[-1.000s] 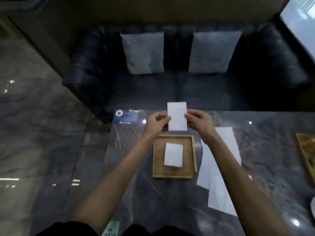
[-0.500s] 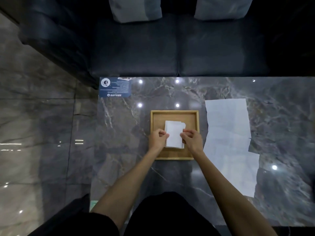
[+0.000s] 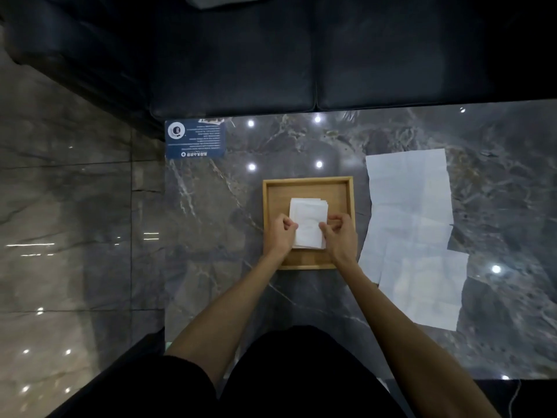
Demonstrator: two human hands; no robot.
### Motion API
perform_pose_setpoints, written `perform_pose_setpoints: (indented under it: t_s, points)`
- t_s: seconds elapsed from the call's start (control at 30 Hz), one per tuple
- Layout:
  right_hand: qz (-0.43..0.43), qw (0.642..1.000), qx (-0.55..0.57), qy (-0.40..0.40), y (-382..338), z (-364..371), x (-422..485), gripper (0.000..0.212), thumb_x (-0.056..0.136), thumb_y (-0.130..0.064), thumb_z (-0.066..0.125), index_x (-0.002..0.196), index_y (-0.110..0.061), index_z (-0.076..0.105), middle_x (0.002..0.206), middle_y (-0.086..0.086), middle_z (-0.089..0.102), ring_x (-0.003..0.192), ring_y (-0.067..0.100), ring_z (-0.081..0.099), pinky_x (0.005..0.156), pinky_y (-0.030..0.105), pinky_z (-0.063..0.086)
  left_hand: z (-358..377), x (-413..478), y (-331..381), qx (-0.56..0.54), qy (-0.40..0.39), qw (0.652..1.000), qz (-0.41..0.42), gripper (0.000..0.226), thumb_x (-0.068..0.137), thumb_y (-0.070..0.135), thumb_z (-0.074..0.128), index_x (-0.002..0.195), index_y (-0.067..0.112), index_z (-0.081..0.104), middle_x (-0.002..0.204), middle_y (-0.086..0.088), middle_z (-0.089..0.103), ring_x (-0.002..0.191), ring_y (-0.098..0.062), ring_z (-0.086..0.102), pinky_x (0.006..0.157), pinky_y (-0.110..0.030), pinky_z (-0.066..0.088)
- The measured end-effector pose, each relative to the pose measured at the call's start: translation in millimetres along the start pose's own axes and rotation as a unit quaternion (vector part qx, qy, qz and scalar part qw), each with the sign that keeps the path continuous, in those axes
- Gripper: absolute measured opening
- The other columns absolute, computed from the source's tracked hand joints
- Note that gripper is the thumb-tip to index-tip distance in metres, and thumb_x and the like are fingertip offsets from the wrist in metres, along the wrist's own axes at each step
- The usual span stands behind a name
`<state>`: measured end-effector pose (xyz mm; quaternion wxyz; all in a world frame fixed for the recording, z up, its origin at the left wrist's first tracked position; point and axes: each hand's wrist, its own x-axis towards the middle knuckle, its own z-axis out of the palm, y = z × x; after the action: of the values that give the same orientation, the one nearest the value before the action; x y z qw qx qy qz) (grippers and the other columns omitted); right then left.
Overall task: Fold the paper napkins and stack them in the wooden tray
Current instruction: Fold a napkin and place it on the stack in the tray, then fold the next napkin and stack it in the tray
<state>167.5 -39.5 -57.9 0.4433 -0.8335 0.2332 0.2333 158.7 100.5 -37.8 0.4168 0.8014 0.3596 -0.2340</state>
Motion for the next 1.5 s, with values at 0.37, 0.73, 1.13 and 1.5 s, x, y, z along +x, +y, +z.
perform_pose_setpoints:
  t_s: [0.37, 0.73, 1.13, 1.5]
  points:
    - [0.101, 0.972, 0.039, 0.207, 111, -133, -11, 0.013, 0.094, -0.025, 0.062, 0.099, -0.015, 0.068, 0.101, 0.010, 0.072, 0.097, 0.030, 0.067, 0.087, 0.039, 0.051, 85, -80, 22, 0.109, 0.039, 0.987, 0.110, 0.017, 0.099, 0.024, 0.049, 0.086, 0.014, 0.047, 0.081, -0.007, 0.060, 0.077, -0.028, 0.058, 0.065, -0.037, 0.040]
    - [0.268, 0.942, 0.007, 0.202, 232, -211, -29, 0.036, 0.094, -0.025, 0.060, 0.122, -0.003, 0.056, 0.128, 0.019, 0.055, 0.114, 0.039, 0.056, 0.095, 0.048, 0.046, 237, -148, 6, 0.202, -0.082, 0.971, -0.096, 0.035, 0.098, 0.038, 0.052, 0.117, 0.008, 0.055, 0.127, -0.011, 0.056, 0.117, -0.034, 0.057, 0.096, -0.047, 0.044]
    - [0.206, 0.960, 0.085, 0.170, 227, -219, -40, 0.019, 0.094, -0.026, 0.062, 0.103, -0.010, 0.061, 0.096, 0.005, 0.066, 0.091, 0.025, 0.063, 0.079, 0.037, 0.050, 231, -137, 10, 0.190, -0.101, 0.976, -0.043, 0.009, 0.088, 0.014, 0.054, 0.080, 0.017, 0.051, 0.105, -0.011, 0.062, 0.088, -0.029, 0.058, 0.070, -0.035, 0.045]
    - [0.134, 0.977, 0.140, -0.091, 145, -229, -65, 0.012, 0.093, -0.015, 0.068, 0.091, -0.004, 0.065, 0.076, 0.014, 0.062, 0.057, 0.015, 0.052, 0.044, 0.017, 0.044, 110, -145, 68, -0.058, -0.097, 0.983, 0.147, 0.018, 0.092, 0.003, 0.049, 0.107, 0.012, 0.047, 0.101, -0.004, 0.055, 0.084, -0.014, 0.054, 0.065, -0.020, 0.043]
